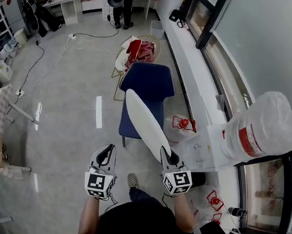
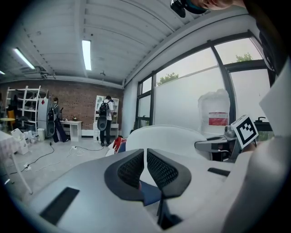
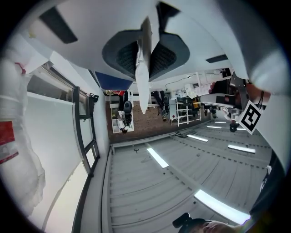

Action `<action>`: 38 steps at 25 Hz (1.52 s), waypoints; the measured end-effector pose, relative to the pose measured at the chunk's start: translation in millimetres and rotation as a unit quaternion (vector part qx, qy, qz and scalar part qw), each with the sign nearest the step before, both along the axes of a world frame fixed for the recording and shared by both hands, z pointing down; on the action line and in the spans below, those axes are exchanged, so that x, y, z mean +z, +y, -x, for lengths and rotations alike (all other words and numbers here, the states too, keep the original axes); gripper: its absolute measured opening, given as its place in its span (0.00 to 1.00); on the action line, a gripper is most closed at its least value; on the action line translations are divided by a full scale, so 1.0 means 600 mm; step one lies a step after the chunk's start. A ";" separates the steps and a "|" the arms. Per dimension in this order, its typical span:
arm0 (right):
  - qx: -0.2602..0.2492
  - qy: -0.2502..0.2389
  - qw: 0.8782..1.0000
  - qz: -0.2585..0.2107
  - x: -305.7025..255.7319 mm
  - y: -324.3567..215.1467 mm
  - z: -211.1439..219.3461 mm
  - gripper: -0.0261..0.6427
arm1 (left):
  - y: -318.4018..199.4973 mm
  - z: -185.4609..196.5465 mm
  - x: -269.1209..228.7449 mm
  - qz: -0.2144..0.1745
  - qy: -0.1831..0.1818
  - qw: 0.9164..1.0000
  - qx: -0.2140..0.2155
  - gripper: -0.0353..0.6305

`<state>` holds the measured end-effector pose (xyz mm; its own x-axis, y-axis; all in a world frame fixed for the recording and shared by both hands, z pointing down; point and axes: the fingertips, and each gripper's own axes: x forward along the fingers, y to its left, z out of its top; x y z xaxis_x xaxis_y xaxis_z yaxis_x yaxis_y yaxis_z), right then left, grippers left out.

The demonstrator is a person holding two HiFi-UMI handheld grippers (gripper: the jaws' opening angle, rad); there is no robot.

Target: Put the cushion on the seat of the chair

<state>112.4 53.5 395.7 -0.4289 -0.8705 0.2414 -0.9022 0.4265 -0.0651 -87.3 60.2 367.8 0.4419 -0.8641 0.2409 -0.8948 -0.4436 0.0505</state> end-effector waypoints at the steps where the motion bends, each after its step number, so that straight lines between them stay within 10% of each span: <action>1: -0.001 0.000 1.000 0.004 0.007 -0.017 -0.003 0.12 | -0.018 -0.004 0.008 0.003 0.000 1.000 0.001 0.10; 38: -0.011 -0.003 0.987 0.158 0.421 -0.355 0.140 0.12 | -0.369 0.091 0.441 0.145 -0.013 0.989 0.028 0.10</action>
<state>28.1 -159.3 648.2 -0.4485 -0.7425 0.4975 -0.8924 0.4031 -0.2029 -141.9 -161.4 632.4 0.4778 -0.7314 0.4867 -0.8717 -0.4633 0.1595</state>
